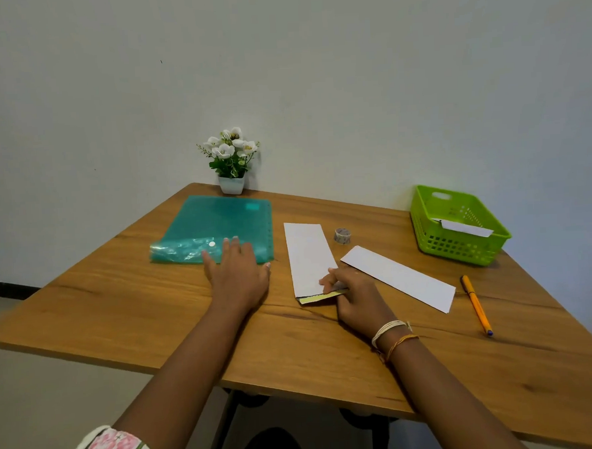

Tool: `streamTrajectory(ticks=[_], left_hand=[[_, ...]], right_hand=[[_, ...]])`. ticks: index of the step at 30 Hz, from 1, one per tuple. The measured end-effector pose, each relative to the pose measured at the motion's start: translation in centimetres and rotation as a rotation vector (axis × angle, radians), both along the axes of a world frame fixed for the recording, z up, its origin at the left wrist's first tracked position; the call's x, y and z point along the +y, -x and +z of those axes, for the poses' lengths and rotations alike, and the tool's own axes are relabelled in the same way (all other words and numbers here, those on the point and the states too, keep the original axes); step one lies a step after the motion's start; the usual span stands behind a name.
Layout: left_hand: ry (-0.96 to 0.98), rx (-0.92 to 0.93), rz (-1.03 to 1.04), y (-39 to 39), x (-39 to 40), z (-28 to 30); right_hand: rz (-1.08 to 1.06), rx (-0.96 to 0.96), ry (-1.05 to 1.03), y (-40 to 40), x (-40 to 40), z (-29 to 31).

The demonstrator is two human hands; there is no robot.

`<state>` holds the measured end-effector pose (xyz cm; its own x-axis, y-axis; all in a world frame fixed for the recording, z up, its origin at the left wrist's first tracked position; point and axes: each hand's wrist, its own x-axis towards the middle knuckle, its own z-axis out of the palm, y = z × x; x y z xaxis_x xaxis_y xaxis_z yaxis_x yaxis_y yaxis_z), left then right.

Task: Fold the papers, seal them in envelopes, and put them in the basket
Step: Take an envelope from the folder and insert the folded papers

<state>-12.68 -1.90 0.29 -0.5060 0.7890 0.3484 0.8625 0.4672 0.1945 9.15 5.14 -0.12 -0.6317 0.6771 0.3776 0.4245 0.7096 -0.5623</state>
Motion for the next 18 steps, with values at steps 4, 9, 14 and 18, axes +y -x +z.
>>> streamTrajectory(ticks=[4, 9, 14, 18], left_hand=[[-0.123, -0.152, -0.407, -2.6, 0.8, 0.8], [0.072, -0.43, -0.602, -4.8, 2.4, 0.5], [0.097, -0.459, -0.566, -4.9, 3.0, 0.5], [0.019, -0.443, -0.529, -4.9, 2.9, 0.4]], right_hand=[[0.019, 0.006, 0.09, 0.0, 0.1, 0.0], [-0.185, 0.22, 0.083, -0.7, 0.3, 0.5], [-0.536, 0.155, 0.052, -2.1, 3.0, 1.2], [-0.662, -0.338, 0.086, -3.6, 6.8, 1.8]])
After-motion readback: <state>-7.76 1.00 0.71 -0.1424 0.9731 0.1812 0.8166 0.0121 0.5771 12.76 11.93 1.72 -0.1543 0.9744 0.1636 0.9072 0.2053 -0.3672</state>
